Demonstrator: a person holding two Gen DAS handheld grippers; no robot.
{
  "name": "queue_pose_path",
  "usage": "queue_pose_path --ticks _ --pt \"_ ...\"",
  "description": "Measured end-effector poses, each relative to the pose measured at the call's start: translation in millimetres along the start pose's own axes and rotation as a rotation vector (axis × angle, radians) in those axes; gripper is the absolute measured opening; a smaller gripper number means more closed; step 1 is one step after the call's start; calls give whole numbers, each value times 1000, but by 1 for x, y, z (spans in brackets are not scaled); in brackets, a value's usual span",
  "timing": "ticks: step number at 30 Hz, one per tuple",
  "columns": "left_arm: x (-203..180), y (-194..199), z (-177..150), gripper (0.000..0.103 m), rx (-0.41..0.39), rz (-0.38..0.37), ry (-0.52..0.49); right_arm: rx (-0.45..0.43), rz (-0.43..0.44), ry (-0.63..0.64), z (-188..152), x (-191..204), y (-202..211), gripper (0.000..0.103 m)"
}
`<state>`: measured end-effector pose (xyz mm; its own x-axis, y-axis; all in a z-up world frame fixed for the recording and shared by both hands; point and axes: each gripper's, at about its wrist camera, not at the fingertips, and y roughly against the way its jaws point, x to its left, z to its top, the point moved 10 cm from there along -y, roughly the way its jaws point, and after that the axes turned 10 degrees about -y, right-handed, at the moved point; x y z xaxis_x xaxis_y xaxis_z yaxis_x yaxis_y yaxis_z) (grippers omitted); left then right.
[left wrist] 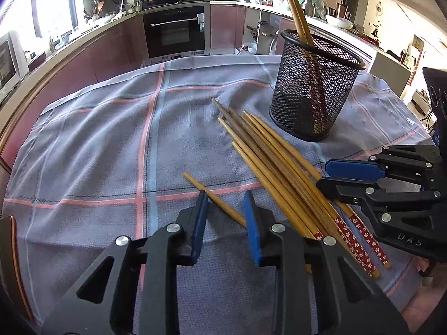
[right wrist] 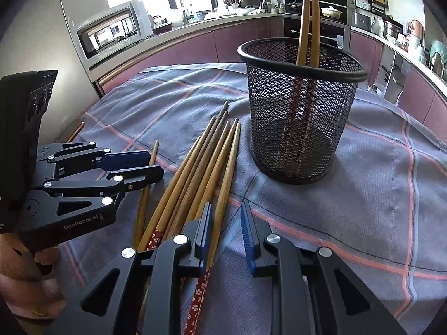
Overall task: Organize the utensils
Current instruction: 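Lower the right gripper onto the chopstick pile and grasp another chopstick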
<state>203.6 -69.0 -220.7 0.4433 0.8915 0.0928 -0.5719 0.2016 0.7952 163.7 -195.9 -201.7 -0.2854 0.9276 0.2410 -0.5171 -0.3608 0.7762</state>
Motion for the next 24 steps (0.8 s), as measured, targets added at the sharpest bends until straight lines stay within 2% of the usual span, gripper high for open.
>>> queue_pose_path --ticks 3,8,13,15,17,20,24 --pt "2 1 -3 28 5 -1 10 0 -8 7 3 1 -4 20" --pt "4 5 -8 41 17 6 22 -3 -12 3 9 0 -9 20" --pt "2 4 -11 42 23 16 29 -6 -20 12 13 2 -13 20" --pt "2 3 -10 36 22 26 23 -7 -22 10 14 2 -13 16" --pt "1 3 -9 24 17 20 30 -2 -5 -7 14 1 -12 7" --pt "-2 4 -6 13 -3 2 23 -1 7 -23 13 -1 -10 6" --pt "-3 4 -5 11 -25 -26 13 5 24 -37 10 -2 -8 6"
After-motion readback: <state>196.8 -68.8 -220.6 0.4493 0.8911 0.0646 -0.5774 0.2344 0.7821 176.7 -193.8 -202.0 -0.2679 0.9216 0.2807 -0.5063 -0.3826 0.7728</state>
